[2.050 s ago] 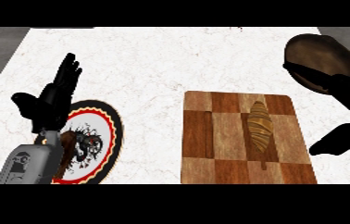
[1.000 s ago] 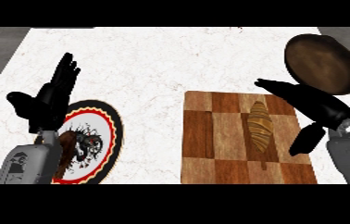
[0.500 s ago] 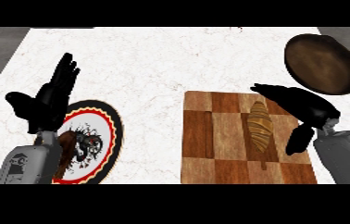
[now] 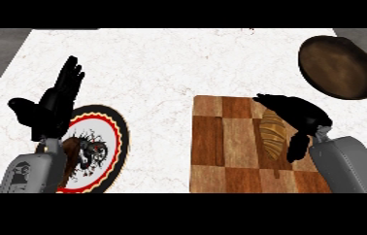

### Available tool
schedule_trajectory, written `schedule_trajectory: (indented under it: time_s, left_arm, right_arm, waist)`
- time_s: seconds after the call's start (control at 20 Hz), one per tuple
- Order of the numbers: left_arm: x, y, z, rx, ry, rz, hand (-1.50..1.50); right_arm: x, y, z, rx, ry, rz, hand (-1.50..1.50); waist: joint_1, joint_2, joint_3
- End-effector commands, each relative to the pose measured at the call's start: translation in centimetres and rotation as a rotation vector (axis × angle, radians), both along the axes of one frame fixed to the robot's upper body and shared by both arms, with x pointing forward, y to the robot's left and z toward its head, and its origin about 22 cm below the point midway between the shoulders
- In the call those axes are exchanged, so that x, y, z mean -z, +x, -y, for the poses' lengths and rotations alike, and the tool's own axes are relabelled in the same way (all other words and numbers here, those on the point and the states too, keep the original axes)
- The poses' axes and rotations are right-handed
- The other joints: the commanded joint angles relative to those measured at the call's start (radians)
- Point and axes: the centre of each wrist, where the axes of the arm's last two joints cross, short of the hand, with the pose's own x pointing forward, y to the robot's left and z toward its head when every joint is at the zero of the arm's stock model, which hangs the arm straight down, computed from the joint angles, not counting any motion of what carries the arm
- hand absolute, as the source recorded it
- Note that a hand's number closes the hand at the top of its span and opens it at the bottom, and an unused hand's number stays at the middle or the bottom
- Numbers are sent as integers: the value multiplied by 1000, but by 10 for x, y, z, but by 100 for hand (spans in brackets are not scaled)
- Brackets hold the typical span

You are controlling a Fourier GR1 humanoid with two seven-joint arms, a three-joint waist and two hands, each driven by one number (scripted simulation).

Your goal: Pick the croissant from the cutting board and place it in the pan

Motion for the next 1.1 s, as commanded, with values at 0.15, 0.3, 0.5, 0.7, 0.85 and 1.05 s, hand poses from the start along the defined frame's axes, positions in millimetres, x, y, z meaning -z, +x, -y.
schedule_trajectory:
  time_s: [0.15, 0.3, 0.5, 0.7, 0.85, 1.05]
  left_arm:
    - [9, -7, 12, -7, 1, 6, 0]
    - [27, 16, 7, -12, -5, -3, 0]
    - [0, -1, -6, 1, 8, 2, 0]
    - [7, 4, -14, 18, -4, -1, 0]
    - [-4, 6, 0, 2, -3, 16, 0]
    - [14, 4, 5, 19, 3, -1, 0]
  right_arm:
    - [20, -9, -3, -17, -23, -44, -150]
    - [24, 5, -9, -40, -11, -93, -150]
    - [24, -1, -3, -174, -7, -53, 150]
    - [31, 11, -5, -155, 3, -32, 150]
    - [28, 8, -9, -170, 16, -32, 150]
    - [30, 29, -73, 182, 19, -42, 150]
  waist:
    - [-3, -1, 0]
    - [-7, 1, 0]
    - [-1, -2, 0]
    - [0, 0, 0]
    - [-1, -1, 0]
    - [7, 1, -1]
